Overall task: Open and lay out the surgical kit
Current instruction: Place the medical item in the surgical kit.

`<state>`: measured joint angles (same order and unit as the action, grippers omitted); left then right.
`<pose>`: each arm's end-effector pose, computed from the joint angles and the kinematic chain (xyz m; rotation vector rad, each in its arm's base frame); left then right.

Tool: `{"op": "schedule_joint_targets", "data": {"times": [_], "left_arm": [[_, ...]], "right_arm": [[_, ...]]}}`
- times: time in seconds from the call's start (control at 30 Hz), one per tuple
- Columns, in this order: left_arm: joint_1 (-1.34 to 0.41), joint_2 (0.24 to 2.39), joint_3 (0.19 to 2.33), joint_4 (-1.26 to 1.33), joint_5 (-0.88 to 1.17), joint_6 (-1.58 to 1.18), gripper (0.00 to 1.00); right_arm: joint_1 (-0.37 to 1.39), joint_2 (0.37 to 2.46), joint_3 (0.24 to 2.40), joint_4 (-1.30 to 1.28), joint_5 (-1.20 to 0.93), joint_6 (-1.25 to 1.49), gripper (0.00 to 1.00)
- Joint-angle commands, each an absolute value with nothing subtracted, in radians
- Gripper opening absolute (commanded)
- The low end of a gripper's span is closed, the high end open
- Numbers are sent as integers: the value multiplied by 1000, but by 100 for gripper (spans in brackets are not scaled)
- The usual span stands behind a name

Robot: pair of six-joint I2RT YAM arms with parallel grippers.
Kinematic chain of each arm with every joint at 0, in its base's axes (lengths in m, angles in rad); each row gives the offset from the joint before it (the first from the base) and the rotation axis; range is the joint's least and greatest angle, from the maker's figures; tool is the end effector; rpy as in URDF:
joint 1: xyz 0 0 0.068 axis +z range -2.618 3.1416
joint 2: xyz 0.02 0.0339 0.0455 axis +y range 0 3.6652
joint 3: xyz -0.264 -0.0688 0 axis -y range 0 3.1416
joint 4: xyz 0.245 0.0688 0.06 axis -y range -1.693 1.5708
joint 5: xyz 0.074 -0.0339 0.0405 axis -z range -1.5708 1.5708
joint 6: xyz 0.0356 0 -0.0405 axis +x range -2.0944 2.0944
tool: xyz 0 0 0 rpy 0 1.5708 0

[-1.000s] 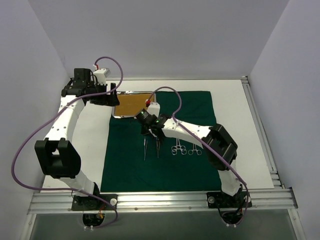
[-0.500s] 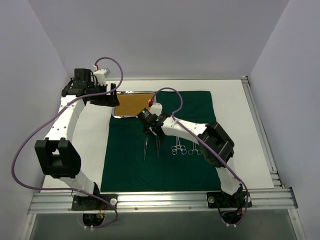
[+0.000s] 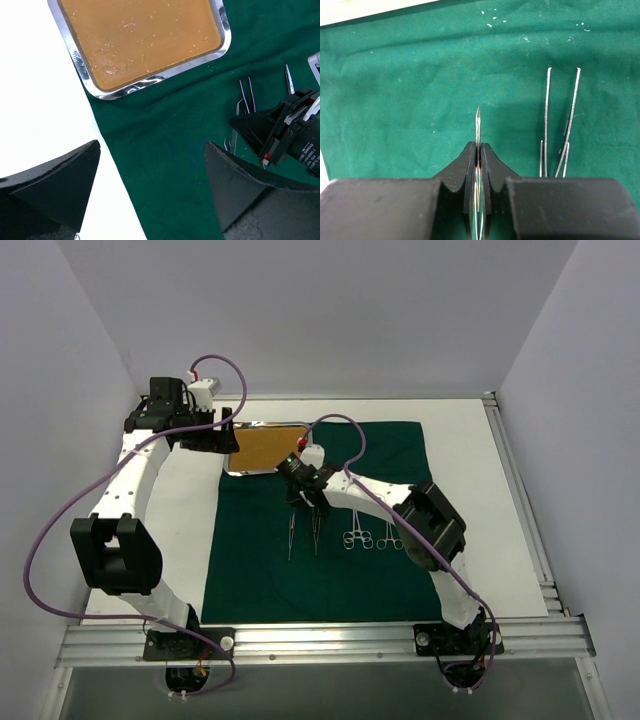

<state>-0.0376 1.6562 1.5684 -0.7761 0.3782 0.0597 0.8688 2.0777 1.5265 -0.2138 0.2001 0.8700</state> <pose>0.3606 -0.0267 0.3334 0.2855 2.3851 -0.4488 0.3069 0.3519 0.1917 0.1043 2.4034 0.6269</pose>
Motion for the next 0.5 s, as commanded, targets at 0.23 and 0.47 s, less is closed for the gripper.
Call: {"op": "schedule_joint_targets", "data": {"times": [0.23, 0.47], "left_arm": [[-37, 1664, 1580, -779, 399, 57, 94], [-37, 1664, 1577, -781, 400, 57, 94]], "right_arm": [[861, 2117, 1572, -225, 193, 861, 0], [861, 2131, 1571, -229, 196, 848, 0]]}}
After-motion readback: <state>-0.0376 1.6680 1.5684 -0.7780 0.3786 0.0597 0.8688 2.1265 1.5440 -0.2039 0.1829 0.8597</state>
